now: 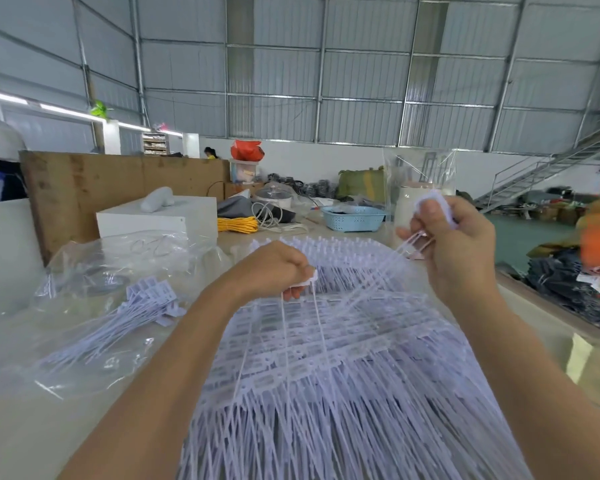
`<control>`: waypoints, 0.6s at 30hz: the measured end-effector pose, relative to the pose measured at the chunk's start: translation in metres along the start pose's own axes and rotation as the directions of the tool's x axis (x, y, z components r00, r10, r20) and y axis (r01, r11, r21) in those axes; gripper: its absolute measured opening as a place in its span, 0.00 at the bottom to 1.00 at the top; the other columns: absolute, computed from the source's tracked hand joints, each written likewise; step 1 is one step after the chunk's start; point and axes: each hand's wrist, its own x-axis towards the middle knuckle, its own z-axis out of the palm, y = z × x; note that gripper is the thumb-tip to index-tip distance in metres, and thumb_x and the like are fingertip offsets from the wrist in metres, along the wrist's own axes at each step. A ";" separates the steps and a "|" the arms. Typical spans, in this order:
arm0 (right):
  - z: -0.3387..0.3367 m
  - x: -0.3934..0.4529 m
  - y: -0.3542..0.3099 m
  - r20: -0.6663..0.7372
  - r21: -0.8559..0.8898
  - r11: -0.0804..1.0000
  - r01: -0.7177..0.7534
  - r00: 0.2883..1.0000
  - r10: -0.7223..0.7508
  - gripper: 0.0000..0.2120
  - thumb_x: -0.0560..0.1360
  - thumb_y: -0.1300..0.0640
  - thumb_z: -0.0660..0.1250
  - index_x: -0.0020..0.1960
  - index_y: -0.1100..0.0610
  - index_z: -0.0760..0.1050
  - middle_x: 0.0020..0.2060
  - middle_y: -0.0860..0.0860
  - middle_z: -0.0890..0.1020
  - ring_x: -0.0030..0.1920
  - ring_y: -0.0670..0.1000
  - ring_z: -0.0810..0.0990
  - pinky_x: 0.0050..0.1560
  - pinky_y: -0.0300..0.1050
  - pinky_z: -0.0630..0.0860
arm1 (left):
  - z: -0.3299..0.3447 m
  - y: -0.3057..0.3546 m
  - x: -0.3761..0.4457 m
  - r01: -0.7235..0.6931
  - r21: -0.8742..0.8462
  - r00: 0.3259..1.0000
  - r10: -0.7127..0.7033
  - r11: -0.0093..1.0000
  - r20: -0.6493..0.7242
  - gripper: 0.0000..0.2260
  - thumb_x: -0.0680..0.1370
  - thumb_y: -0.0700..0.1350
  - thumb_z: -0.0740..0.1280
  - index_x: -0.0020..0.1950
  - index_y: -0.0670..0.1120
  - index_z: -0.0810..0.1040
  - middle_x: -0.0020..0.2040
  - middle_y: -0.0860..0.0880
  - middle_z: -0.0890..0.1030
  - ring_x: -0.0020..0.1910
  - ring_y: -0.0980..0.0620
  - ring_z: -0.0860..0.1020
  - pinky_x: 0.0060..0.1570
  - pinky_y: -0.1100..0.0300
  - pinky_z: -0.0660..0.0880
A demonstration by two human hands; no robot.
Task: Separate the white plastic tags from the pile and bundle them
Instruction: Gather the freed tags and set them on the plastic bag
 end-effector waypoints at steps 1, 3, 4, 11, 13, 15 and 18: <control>-0.001 0.002 -0.003 -0.016 0.115 0.992 -0.060 0.998 0.062 0.06 0.78 0.64 0.61 0.44 0.61 0.74 0.31 0.52 0.73 0.29 0.45 0.76 0.37 0.39 0.79 | 0.005 -0.002 0.001 -0.019 0.026 1.000 0.018 0.999 0.020 0.16 0.79 0.45 0.64 0.32 0.46 0.78 0.30 0.54 0.80 0.29 0.60 0.77 0.44 0.58 0.74; -0.002 0.003 -0.003 0.022 0.266 0.944 -0.197 0.980 0.199 0.05 0.78 0.65 0.61 0.45 0.62 0.74 0.29 0.51 0.75 0.29 0.46 0.76 0.35 0.38 0.78 | 0.019 -0.009 0.006 -0.049 0.154 0.994 0.033 0.987 0.106 0.15 0.80 0.47 0.63 0.33 0.45 0.76 0.34 0.50 0.78 0.34 0.56 0.76 0.45 0.57 0.73; -0.002 0.002 -0.002 0.049 0.269 0.929 -0.255 0.967 0.251 0.05 0.78 0.65 0.61 0.45 0.63 0.74 0.28 0.51 0.76 0.28 0.46 0.76 0.34 0.38 0.78 | 0.026 -0.012 0.007 -0.060 0.237 0.986 0.020 0.970 0.165 0.16 0.80 0.47 0.63 0.32 0.47 0.74 0.34 0.50 0.75 0.35 0.54 0.74 0.45 0.56 0.72; 0.013 -0.014 0.022 0.139 -0.098 0.945 -0.312 0.936 0.323 0.08 0.77 0.65 0.64 0.38 0.63 0.73 0.28 0.55 0.72 0.25 0.46 0.74 0.33 0.42 0.81 | 0.028 0.002 0.007 -0.071 0.220 0.993 0.049 0.973 0.103 0.14 0.81 0.52 0.61 0.57 0.44 0.78 0.56 0.48 0.78 0.54 0.49 0.77 0.54 0.56 0.72; 0.018 -0.020 0.029 0.144 -0.209 0.947 -0.244 0.950 0.276 0.09 0.77 0.65 0.64 0.37 0.61 0.73 0.27 0.54 0.74 0.26 0.47 0.74 0.32 0.41 0.79 | 0.029 0.019 -0.001 -0.090 0.017 0.989 0.087 0.996 0.119 0.18 0.79 0.57 0.60 0.54 0.44 0.79 0.51 0.48 0.82 0.51 0.50 0.79 0.54 0.55 0.74; 0.022 -0.025 0.033 0.119 -0.287 0.941 -0.179 0.968 0.220 0.10 0.77 0.64 0.64 0.36 0.58 0.74 0.26 0.52 0.75 0.26 0.47 0.74 0.29 0.38 0.74 | 0.034 0.031 -0.008 -0.096 -0.081 0.974 0.111 0.992 0.196 0.19 0.75 0.60 0.64 0.51 0.45 0.79 0.46 0.48 0.84 0.47 0.52 0.82 0.52 0.55 0.76; 0.023 -0.028 0.034 0.031 -0.291 0.943 -0.163 0.983 0.179 0.10 0.76 0.64 0.65 0.37 0.56 0.74 0.26 0.51 0.76 0.25 0.45 0.75 0.28 0.36 0.73 | 0.044 0.037 -0.012 -0.044 -0.128 0.973 0.072 0.991 0.219 0.11 0.75 0.50 0.70 0.53 0.51 0.72 0.43 0.47 0.82 0.42 0.50 0.83 0.47 0.56 0.80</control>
